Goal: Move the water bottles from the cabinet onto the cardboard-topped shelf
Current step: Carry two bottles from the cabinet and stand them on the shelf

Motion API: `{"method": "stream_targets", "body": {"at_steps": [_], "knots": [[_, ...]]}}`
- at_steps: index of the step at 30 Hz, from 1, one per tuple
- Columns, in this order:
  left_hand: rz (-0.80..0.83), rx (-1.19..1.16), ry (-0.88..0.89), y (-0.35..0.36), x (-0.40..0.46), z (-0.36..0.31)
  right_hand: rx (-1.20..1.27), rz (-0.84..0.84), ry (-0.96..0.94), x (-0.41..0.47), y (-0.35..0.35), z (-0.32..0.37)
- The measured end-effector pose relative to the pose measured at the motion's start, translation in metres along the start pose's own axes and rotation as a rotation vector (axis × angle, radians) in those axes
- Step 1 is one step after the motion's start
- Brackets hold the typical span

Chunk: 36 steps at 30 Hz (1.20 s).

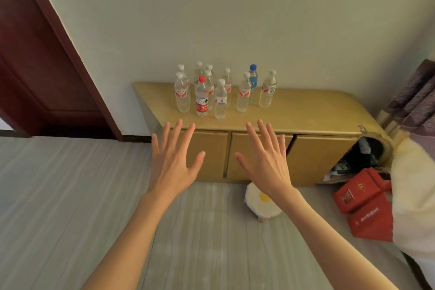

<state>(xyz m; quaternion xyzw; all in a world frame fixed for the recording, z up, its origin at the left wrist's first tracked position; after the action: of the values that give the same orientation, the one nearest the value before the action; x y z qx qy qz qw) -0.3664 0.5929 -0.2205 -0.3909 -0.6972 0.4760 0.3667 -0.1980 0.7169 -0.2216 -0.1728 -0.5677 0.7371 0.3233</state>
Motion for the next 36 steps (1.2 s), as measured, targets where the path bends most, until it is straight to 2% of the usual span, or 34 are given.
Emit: {"method": "stream_targets", "body": {"at_steps": [8,16,22,25,32,36], "knots": [[0.112,-0.050,-0.051,0.057,0.129,0.059,0.023,0.084,0.053,0.130,0.054,-0.037],[0.182,-0.092,-0.006,0.081,0.279,0.110,0.043,0.130,0.124,0.265,0.082,-0.059],[0.284,-0.155,-0.022,0.115,0.341,0.135,0.141,0.191,0.182,0.331,0.109,-0.080],[0.311,-0.315,-0.077,0.135,0.369,0.145,0.264,0.259,0.211,0.363,0.127,-0.094],[0.316,-0.777,-0.340,0.172,0.433,0.166,0.626,0.412,0.291,0.427,0.167,-0.131],[0.392,-0.863,-0.414,0.192,0.453,0.177,0.783,0.513,0.291,0.446,0.186,-0.142]]}}
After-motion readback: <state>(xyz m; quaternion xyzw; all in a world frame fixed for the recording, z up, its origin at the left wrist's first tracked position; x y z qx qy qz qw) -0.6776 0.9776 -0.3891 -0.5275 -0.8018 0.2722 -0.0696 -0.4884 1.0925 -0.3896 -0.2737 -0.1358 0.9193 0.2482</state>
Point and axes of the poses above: each hand's wrist, its own x-axis towards the middle knuckle, its own y-axis out of the palm, z = x × y, the point moved 2 cm from there along x, towards the middle knuckle, and after that the axes turned 14 degrees about z, right-handed, at the moved point
